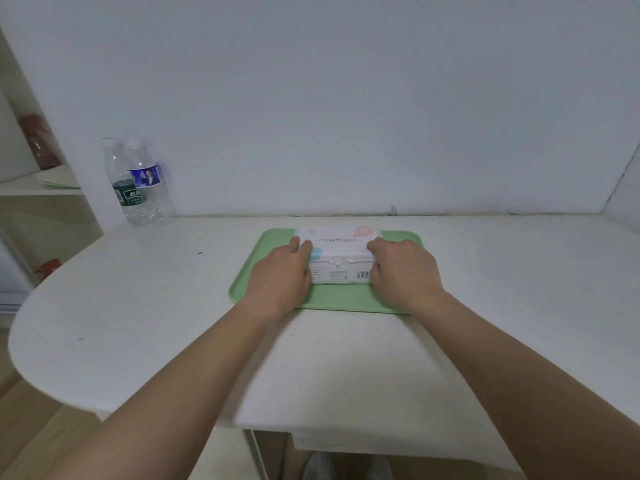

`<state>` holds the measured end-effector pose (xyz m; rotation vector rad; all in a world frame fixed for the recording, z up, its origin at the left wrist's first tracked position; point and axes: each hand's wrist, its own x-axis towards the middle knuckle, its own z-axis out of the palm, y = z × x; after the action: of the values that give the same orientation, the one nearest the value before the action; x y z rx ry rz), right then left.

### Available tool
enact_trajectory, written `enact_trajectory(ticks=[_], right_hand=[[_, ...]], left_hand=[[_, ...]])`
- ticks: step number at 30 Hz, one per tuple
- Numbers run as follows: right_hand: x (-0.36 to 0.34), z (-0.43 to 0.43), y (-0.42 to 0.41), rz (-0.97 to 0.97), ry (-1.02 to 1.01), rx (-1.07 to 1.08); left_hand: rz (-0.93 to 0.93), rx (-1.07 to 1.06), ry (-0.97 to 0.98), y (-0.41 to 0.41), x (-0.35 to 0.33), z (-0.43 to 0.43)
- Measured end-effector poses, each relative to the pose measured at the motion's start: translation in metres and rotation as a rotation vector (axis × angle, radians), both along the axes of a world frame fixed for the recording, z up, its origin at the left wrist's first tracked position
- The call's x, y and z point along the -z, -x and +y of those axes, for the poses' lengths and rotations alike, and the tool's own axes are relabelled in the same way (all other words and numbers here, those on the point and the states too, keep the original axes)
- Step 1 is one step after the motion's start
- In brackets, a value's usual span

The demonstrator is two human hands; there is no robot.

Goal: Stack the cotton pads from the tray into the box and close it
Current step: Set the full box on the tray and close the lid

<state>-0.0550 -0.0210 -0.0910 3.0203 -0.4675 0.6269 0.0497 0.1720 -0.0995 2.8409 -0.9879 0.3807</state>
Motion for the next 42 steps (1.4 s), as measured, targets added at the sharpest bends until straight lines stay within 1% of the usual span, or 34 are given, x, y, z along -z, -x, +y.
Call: enact_trajectory(ticks=[3,6,8,10,19,26,28,30,33,35,37,39,42], right_hand=[[-0.019,0.002,-0.004,0.121,-0.042,0.008],[-0.042,0.005,-0.005,0.190,-0.059,0.004],[-0.056,0.007,-0.002,0.164,-0.105,0.004],[-0.068,0.009,0.001,0.147,-0.115,0.004],[-0.108,0.023,0.022,0.122,-0.075,0.020],[-0.112,0.017,0.027,0.121,-0.079,0.018],[-0.106,0.014,0.026,0.167,-0.130,-0.039],[-0.092,0.012,0.025,0.253,-0.177,-0.105],[-0.057,0.009,0.019,0.325,-0.189,-0.073],[-0.036,0.004,0.015,0.291,-0.251,-0.018],[-0.020,-0.001,0.006,0.217,-0.420,0.015],[-0.009,-0.005,-0.004,0.108,-0.589,-0.019],[0.003,-0.004,-0.014,-0.032,-0.735,-0.096]], left_hand=[[0.131,0.002,-0.032,0.001,-0.016,-0.001],[0.236,-0.027,0.059,0.006,-0.044,0.000],[0.244,-0.039,0.121,0.011,-0.066,0.000],[0.227,-0.040,0.140,0.017,-0.082,-0.002],[0.202,-0.048,0.113,0.043,-0.117,0.007],[0.192,-0.036,0.114,0.041,-0.118,0.019],[0.200,-0.008,0.070,0.036,-0.110,0.022],[0.213,0.026,0.021,0.033,-0.096,0.024],[0.208,0.024,-0.002,0.023,-0.064,0.021],[0.230,-0.015,0.104,0.017,-0.046,0.016],[0.351,-0.054,0.310,0.008,-0.031,0.010],[0.469,-0.045,0.489,-0.002,-0.021,0.001],[0.512,-0.014,0.645,-0.016,-0.007,-0.010]])
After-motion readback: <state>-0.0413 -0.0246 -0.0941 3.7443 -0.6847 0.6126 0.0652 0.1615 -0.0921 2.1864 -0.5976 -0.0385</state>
